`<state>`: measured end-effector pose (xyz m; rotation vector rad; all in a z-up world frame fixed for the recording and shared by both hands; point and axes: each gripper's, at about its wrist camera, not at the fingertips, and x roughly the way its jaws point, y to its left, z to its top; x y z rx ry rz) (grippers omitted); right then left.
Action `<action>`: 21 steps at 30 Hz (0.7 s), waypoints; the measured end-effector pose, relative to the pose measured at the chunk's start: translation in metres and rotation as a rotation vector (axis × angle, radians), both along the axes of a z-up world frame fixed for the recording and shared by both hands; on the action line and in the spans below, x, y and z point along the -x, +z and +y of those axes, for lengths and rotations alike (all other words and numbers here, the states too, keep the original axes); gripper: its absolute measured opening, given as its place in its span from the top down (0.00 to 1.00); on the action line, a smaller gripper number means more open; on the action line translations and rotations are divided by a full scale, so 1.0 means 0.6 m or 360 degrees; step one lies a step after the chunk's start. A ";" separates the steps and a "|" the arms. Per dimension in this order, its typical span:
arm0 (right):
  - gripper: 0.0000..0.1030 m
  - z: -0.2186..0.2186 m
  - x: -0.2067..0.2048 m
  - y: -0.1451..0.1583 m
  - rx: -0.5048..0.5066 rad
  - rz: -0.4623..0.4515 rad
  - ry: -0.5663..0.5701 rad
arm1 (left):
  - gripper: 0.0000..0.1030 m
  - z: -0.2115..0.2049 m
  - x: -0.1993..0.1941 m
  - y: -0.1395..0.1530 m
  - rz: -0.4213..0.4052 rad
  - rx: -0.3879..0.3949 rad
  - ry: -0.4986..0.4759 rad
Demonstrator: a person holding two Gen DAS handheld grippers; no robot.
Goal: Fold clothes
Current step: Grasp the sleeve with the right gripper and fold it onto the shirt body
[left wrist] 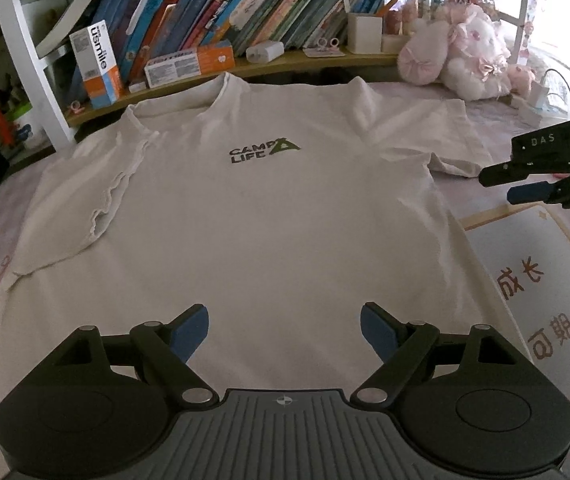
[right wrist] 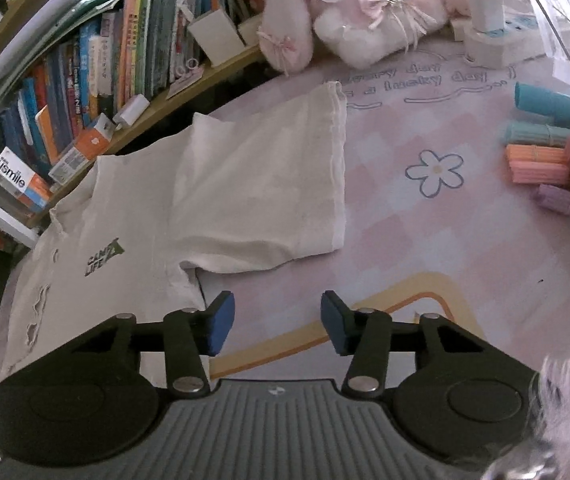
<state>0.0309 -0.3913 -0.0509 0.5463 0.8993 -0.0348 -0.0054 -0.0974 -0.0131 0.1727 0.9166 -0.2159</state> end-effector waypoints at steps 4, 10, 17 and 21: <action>0.55 -0.012 -0.006 -0.004 0.0000 0.0010 -0.0045 | 0.17 0.001 0.003 -0.004 0.0014 -0.0004 0.0007; 0.59 -0.030 -0.021 -0.009 -0.0070 0.0007 -0.0089 | 0.17 0.001 0.004 -0.006 0.0018 -0.0009 0.0005; 0.63 -0.052 -0.073 -0.011 -0.0025 0.0000 -0.0108 | 0.17 0.002 0.004 -0.006 0.0004 -0.0012 0.0002; 0.63 -0.061 -0.109 -0.009 0.0073 0.0000 -0.0084 | 0.17 0.005 0.004 -0.007 -0.0004 -0.0012 0.0009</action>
